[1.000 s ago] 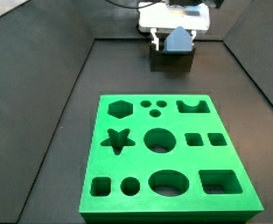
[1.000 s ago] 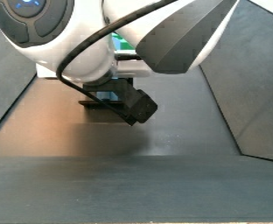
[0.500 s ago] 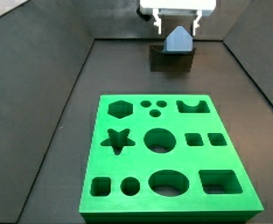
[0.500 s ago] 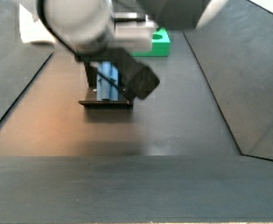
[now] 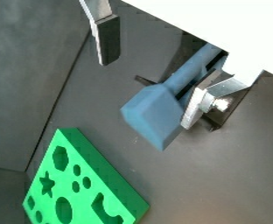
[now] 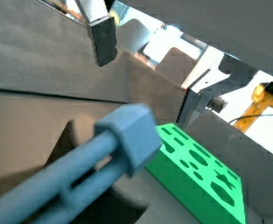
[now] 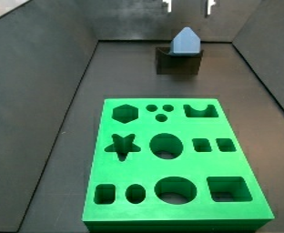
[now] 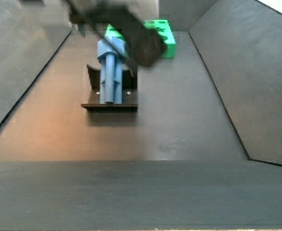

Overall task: Pick up the 3 prong object. Move up. Rotate the 3 prong object. Place the 3 prong object on the fixture. Regrasp the 3 prong object. Move to above the board. Insert the 3 prong object.
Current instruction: Regrasp the 3 prong object.

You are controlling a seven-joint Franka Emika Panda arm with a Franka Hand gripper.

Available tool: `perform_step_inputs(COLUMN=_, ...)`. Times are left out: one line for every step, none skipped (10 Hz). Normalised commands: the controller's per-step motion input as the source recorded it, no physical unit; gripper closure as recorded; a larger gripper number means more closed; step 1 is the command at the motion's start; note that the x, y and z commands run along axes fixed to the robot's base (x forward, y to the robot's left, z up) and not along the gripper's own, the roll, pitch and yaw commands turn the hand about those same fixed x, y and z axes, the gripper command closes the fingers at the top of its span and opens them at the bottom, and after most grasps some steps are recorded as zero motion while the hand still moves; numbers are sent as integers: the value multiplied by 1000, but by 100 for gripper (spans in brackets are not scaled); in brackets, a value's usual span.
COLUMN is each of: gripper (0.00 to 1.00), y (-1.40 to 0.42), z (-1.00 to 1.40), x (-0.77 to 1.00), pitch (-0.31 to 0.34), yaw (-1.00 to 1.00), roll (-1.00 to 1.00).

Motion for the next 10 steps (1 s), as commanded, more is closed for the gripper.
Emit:
perform_step_inputs(gripper=0, y=-1000, z=991, x=-33, pitch=40, yaw=22, roll=1000)
perform_step_inputs(gripper=0, y=-1000, z=954, x=-74, pitch=31, yaw=21, roll=1000)
perform_step_inputs(gripper=0, y=-848, z=763, x=-71, pitch=27, yaw=21, roll=1000)
perform_step_inputs(gripper=0, y=-657, z=524, x=-51, pitch=26, yaw=21, roll=1000)
perform_step_inputs(gripper=0, y=-386, z=190, x=-25, pitch=25, yaw=22, roll=1000)
perform_step_inputs(gripper=0, y=-182, z=37, x=-1, pitch=24, yaw=22, roll=1000)
perform_step_inputs(gripper=0, y=-41, z=40, x=-1, pitch=25, yaw=22, roll=1000)
perform_step_inputs(gripper=0, y=-28, z=45, x=-3, pitch=23, yaw=23, roll=1000)
perform_step_inputs(gripper=0, y=-46, z=21, x=3, pitch=21, yaw=24, roll=1000)
perform_step_inputs(gripper=0, y=-33, z=10, x=8, pitch=19, yaw=25, roll=1000)
